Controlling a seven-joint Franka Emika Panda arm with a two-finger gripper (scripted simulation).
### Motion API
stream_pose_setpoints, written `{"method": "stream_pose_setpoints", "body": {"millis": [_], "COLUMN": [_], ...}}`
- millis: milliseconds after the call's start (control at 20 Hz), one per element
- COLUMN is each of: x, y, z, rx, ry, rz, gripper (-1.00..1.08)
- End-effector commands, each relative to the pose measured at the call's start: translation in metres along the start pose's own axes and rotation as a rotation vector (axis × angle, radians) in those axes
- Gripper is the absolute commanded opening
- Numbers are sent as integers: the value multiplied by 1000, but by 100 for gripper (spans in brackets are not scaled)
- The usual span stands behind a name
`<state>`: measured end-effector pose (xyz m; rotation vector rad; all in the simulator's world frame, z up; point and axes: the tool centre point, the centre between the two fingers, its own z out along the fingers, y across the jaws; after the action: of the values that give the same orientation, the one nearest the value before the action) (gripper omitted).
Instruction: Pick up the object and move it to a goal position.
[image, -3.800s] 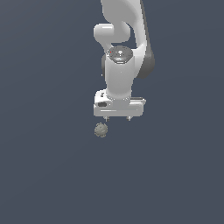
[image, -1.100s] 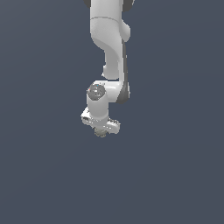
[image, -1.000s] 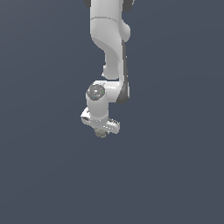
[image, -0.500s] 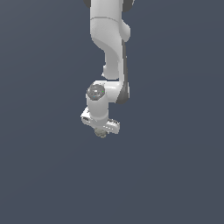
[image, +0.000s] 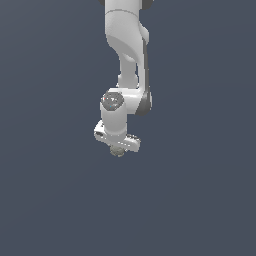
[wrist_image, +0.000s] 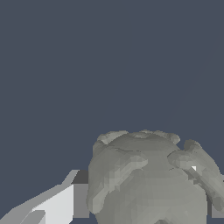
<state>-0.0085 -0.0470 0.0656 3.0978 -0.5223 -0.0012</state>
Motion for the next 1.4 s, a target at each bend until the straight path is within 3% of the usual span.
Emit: {"method": "stream_pose_setpoints", "body": {"millis": [0, 1350], "x": [3, 52], "y": [-8, -128], "z": [-15, -238], "rx": [0, -1], "ry": [1, 1], "rz": [0, 1], "gripper": [-100, -100]}}
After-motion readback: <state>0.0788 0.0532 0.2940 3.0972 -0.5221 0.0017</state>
